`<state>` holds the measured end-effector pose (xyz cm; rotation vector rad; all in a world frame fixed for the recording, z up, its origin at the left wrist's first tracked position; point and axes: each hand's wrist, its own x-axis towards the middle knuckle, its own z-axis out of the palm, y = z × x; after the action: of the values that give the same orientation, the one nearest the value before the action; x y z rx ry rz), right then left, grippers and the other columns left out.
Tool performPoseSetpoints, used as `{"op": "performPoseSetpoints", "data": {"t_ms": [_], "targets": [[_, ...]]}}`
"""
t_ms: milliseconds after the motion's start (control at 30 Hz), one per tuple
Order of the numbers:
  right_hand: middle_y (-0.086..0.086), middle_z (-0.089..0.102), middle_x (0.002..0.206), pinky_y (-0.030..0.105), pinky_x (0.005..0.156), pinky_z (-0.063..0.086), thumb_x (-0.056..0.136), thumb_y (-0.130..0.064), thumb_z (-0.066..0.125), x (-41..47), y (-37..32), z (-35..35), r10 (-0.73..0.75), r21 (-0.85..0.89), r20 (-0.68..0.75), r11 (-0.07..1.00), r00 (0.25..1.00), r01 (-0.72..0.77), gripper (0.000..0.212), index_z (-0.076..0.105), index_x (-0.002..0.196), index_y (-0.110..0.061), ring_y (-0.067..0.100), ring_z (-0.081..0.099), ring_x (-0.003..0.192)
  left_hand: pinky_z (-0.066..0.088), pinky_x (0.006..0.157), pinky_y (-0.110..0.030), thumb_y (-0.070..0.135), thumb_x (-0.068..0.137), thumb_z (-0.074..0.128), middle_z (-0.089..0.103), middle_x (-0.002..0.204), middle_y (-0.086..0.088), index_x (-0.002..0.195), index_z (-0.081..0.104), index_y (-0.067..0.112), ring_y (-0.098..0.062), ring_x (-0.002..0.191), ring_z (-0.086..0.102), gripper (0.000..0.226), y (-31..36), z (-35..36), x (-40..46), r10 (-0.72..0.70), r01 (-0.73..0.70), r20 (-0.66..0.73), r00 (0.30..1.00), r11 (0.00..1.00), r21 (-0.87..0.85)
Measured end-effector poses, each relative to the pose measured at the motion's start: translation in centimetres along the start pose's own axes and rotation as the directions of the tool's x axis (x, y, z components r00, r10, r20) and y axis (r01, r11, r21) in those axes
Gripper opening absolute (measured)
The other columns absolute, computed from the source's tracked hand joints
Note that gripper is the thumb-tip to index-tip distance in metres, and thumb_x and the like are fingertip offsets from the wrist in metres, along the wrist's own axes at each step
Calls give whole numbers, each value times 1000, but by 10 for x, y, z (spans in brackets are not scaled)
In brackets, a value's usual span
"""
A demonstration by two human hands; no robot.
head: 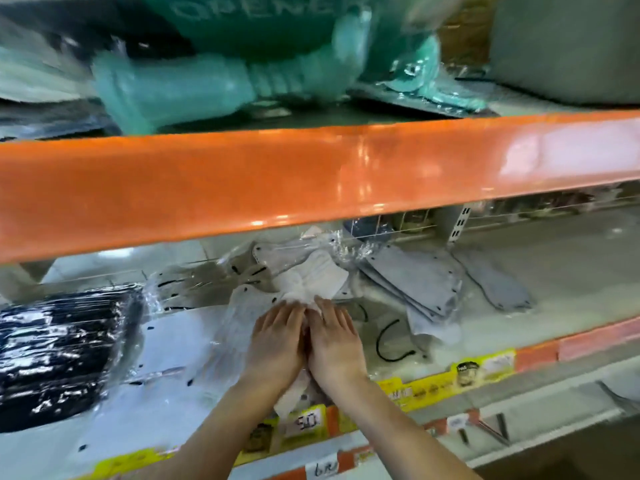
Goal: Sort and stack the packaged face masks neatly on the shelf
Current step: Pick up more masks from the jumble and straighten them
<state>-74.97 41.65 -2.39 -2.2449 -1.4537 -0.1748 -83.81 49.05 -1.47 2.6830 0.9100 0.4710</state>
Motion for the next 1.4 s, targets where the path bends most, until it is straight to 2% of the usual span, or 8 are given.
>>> {"op": "performPoseSetpoints", "data": {"t_ms": [333,467,633,767,933,1100,1267,1400], "targets": [[13,68,104,35,78,57,67,-24,39,-10,107,-33,142,-92,30,986,989,-138,42,70,91,-9,29,67,88,53,88,-40,28,81,42,67,113,-9,111,65,9,-28,106,64,42,90,54,32,88,-86,44,995,995,-49],[10,69,102,34,75,58,45,-18,81,-8,140,-41,160,-130,45,980,986,-153,49,71,92,-9,27,69,89,20,115,-30,29,97,42,33,151,-2,143,37,16,-18,142,23,48,117,69,47,7,1,143,990,998,-59],[15,67,111,39,81,55,41,-19,90,-2,170,-44,255,-171,29,954,966,-247,61,70,98,-6,30,67,102,5,116,-30,37,100,34,16,158,0,150,20,21,-17,147,7,54,132,85,54,-61,65,146,987,998,-18],[16,29,152,40,117,16,88,-21,60,-1,174,-47,239,-140,128,965,962,-221,57,40,139,-3,29,23,144,6,116,-29,41,101,31,23,157,3,146,32,23,-14,146,11,48,128,91,54,-45,43,135,990,999,12],[8,-5,161,38,116,-10,102,-33,31,3,174,-48,296,-181,171,947,940,-266,62,3,153,-11,21,-8,147,12,116,-30,45,99,29,37,151,1,137,49,20,-17,144,21,50,125,93,52,-14,18,77,997,999,-49],[7,-9,161,40,119,-6,102,-40,25,5,178,-47,347,-173,259,935,901,-310,65,-9,152,-15,20,-9,147,16,116,-31,54,90,15,44,146,0,132,54,19,-18,142,27,67,127,93,49,-24,28,72,997,998,-61],[4,17,158,38,118,11,101,-20,31,10,171,-50,303,-208,220,943,927,-259,54,12,151,-15,20,13,145,12,118,-28,37,101,35,39,149,4,136,49,23,-14,143,22,41,125,93,49,-20,24,79,997,999,-46],[10,35,145,36,106,31,99,-7,36,13,161,-61,234,-250,223,952,946,-176,42,30,141,-10,25,32,135,23,116,-31,46,88,23,49,140,5,129,57,25,-14,138,33,57,124,96,47,-27,35,73,997,993,-110]]}}
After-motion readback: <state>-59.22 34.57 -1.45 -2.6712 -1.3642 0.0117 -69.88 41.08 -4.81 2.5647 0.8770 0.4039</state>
